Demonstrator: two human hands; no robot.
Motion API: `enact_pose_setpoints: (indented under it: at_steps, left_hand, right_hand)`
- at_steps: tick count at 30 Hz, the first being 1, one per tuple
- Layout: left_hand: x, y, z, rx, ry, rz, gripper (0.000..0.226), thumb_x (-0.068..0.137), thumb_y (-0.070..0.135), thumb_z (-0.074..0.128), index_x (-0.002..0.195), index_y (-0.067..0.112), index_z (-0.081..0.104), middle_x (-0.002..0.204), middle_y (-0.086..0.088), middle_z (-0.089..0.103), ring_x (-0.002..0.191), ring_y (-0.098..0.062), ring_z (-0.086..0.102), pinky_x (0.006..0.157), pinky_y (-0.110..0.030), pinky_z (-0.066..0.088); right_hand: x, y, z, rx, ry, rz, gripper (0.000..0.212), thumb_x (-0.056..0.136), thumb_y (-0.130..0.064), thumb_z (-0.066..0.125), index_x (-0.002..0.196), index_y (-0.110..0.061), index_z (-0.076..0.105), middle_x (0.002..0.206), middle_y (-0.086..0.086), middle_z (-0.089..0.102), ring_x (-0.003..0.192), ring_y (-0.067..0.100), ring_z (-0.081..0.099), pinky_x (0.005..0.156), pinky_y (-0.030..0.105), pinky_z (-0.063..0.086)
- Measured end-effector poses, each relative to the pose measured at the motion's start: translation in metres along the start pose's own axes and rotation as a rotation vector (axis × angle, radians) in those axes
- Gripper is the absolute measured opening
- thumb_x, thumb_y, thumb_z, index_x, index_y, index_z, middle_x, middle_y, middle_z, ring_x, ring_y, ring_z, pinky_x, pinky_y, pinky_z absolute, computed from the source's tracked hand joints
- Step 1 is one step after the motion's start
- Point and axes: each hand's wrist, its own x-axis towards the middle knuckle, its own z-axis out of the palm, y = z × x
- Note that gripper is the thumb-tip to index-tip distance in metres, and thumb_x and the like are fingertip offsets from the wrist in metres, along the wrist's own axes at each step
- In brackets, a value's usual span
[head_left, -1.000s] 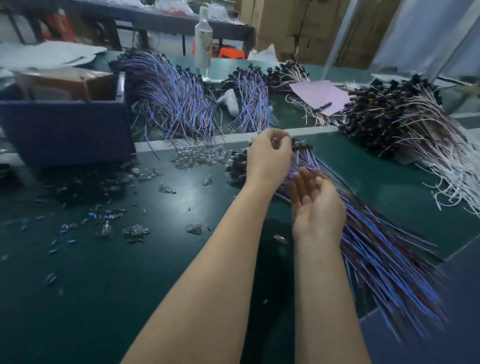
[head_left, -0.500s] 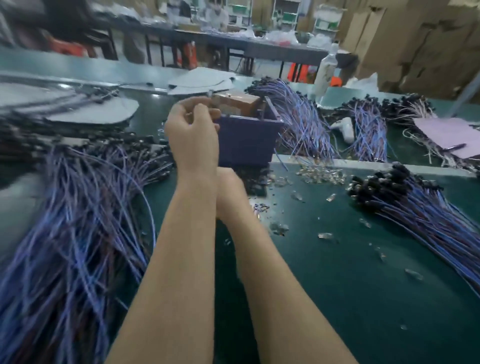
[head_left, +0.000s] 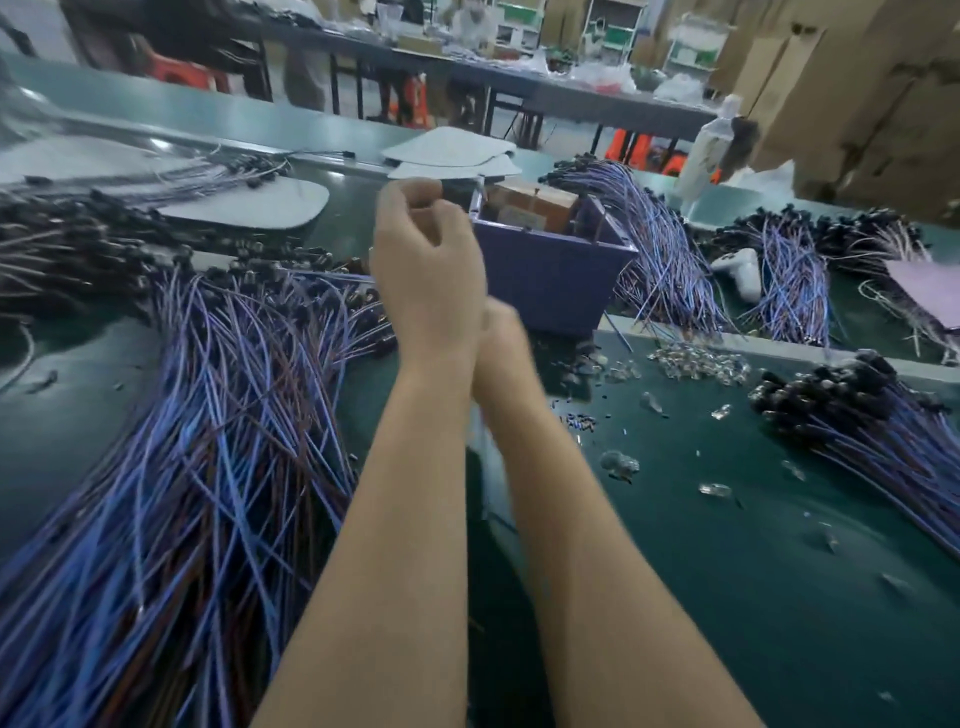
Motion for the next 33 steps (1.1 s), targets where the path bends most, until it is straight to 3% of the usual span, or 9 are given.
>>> enact_pose_setpoints:
  at_steps: [3, 6, 9, 11, 17, 23, 26, 29, 33]
  left_hand:
    - [-0.012, -0.006, 0.015, 0.44, -0.205, 0.178, 0.024, 0.096, 0.017, 0.045, 0.115, 0.012, 0.058, 0.105, -0.003, 0.063, 0.1, -0.02, 0.059, 0.092, -0.032, 0.046]
    - [-0.023, -0.01, 0.039, 0.785, -0.476, 0.149, 0.031, 0.099, 0.033, 0.038, 0.113, 0.018, 0.061, 0.118, -0.007, 0.063, 0.116, -0.031, 0.052, 0.105, -0.045, 0.034]
    - [-0.039, -0.018, 0.059, 0.84, -0.667, 0.07, 0.033, 0.099, 0.038, 0.037, 0.11, 0.019, 0.062, 0.122, -0.008, 0.059, 0.119, -0.032, 0.05, 0.107, -0.047, 0.031]
    - [-0.049, -0.026, 0.066, 0.836, -0.671, 0.033, 0.032, 0.097, 0.039, 0.042, 0.112, 0.02, 0.062, 0.13, -0.008, 0.05, 0.122, -0.032, 0.045, 0.105, -0.043, 0.034]
    - [-0.058, -0.059, 0.067, 0.889, -0.807, -0.11, 0.035, 0.095, 0.036, 0.046, 0.112, 0.009, 0.062, 0.117, -0.014, 0.061, 0.111, -0.035, 0.054, 0.096, -0.042, 0.045]
    - [-0.052, -0.06, 0.056, 0.904, -0.516, -0.074, 0.03, 0.094, 0.034, 0.048, 0.117, 0.017, 0.059, 0.132, -0.01, 0.043, 0.123, -0.034, 0.039, 0.102, -0.04, 0.035]
    - [-0.04, -0.06, 0.046, 1.004, -0.461, -0.147, 0.038, 0.095, 0.038, 0.046, 0.127, 0.018, 0.052, 0.142, -0.011, 0.036, 0.131, -0.035, 0.03, 0.11, -0.044, 0.027]
    - [-0.032, -0.064, 0.039, 1.066, -0.51, -0.278, 0.044, 0.096, 0.04, 0.042, 0.132, 0.014, 0.048, 0.142, -0.014, 0.04, 0.134, -0.037, 0.029, 0.113, -0.048, 0.021]
    - [-0.032, -0.061, 0.04, 0.918, -0.439, -0.254, 0.053, 0.098, 0.044, 0.036, 0.138, 0.01, 0.036, 0.14, -0.015, 0.045, 0.132, -0.037, 0.035, 0.112, -0.048, 0.022]
  right_hand:
    - [-0.002, -0.004, -0.052, -0.021, 0.059, -0.105, 0.013, 0.087, -0.004, 0.056, 0.087, -0.01, 0.068, 0.066, 0.006, 0.065, 0.053, 0.011, 0.054, 0.048, 0.026, 0.045]
    - [-0.005, 0.004, -0.099, -0.03, 0.079, -0.121, 0.013, 0.091, -0.011, 0.057, 0.087, -0.012, 0.069, 0.065, 0.006, 0.062, 0.054, 0.01, 0.05, 0.051, 0.02, 0.04]
    - [-0.011, 0.021, -0.128, -0.159, 0.148, -0.037, 0.014, 0.092, -0.013, 0.057, 0.083, -0.011, 0.068, 0.06, 0.002, 0.059, 0.049, 0.006, 0.046, 0.049, 0.017, 0.036]
    - [-0.017, 0.032, -0.141, -0.286, 0.16, 0.058, 0.016, 0.09, -0.013, 0.057, 0.08, -0.006, 0.068, 0.058, 0.001, 0.059, 0.045, 0.007, 0.047, 0.048, 0.018, 0.037]
    - [-0.031, 0.042, -0.151, -0.479, -0.183, 0.352, 0.02, 0.089, -0.012, 0.055, 0.075, -0.006, 0.067, 0.062, 0.004, 0.065, 0.047, 0.008, 0.057, 0.044, 0.013, 0.044]
    - [-0.027, 0.042, -0.138, -0.515, -0.29, 0.364, 0.008, 0.091, -0.013, 0.059, 0.086, -0.008, 0.064, 0.066, 0.005, 0.065, 0.049, 0.011, 0.062, 0.047, 0.018, 0.05]
    - [-0.022, 0.042, -0.138, -0.558, -0.172, 0.333, 0.01, 0.091, -0.013, 0.058, 0.083, -0.013, 0.064, 0.07, 0.005, 0.069, 0.056, 0.013, 0.064, 0.063, 0.026, 0.058]
    - [-0.019, 0.045, -0.135, -0.665, 0.028, 0.234, 0.01, 0.09, -0.017, 0.056, 0.084, -0.017, 0.064, 0.085, 0.005, 0.071, 0.078, 0.018, 0.063, 0.07, 0.026, 0.05]
    - [-0.017, 0.037, -0.123, -0.388, 0.184, -0.02, 0.01, 0.094, -0.017, 0.055, 0.086, -0.022, 0.059, 0.084, 0.004, 0.069, 0.079, 0.02, 0.064, 0.07, 0.028, 0.052]
